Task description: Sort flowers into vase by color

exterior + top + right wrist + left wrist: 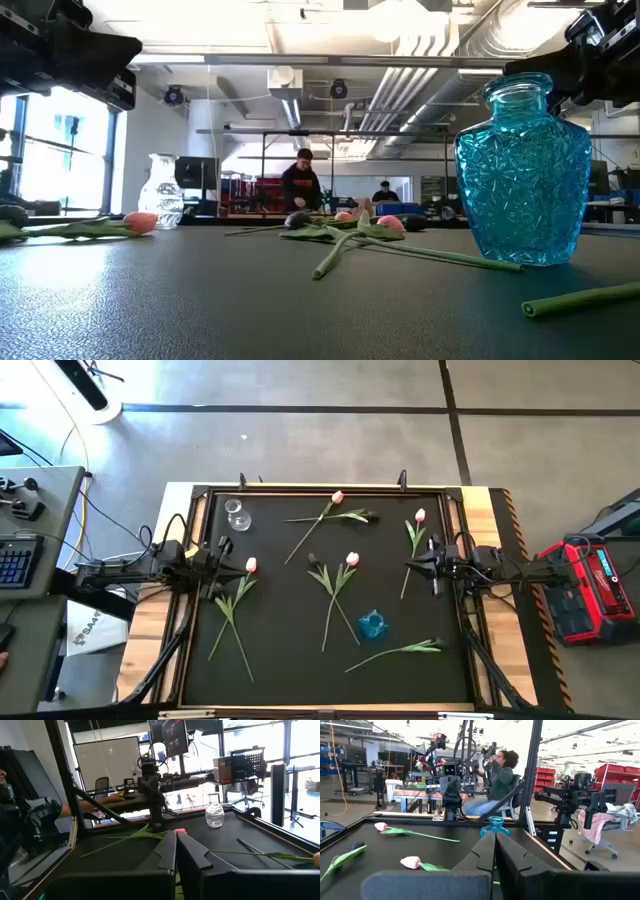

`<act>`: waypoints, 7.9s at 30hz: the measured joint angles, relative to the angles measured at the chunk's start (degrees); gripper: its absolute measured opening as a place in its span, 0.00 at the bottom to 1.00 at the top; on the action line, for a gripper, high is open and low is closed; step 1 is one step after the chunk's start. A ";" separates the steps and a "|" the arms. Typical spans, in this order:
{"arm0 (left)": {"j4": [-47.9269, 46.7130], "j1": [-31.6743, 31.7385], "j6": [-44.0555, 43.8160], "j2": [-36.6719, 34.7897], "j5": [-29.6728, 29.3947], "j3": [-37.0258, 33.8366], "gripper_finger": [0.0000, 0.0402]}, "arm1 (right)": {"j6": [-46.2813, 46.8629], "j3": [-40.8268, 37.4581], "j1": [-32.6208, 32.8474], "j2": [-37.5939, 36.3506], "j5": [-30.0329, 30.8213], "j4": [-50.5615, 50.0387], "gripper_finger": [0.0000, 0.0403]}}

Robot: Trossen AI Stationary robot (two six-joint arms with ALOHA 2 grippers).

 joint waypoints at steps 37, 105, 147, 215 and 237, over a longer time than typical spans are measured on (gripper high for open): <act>-0.01 0.02 0.00 0.02 0.00 0.00 0.00 | 0.00 0.01 0.00 0.00 0.01 0.01 0.00; 4.44 0.09 1.48 13.49 -34.98 0.00 0.14 | 29.69 37.29 -32.33 53.29 13.54 -43.51 0.36; -3.80 -2.06 -27.77 20.81 -27.18 0.00 0.14 | 24.22 41.34 -38.95 72.13 2.43 -40.17 0.41; 4.30 -2.97 -22.22 31.40 -32.86 0.02 0.24 | 17.66 43.01 -35.19 73.44 3.15 -22.24 0.00; 22.45 -7.02 -11.79 43.41 -31.15 7.93 0.37 | -4.87 42.77 -11.24 66.20 14.53 10.54 0.00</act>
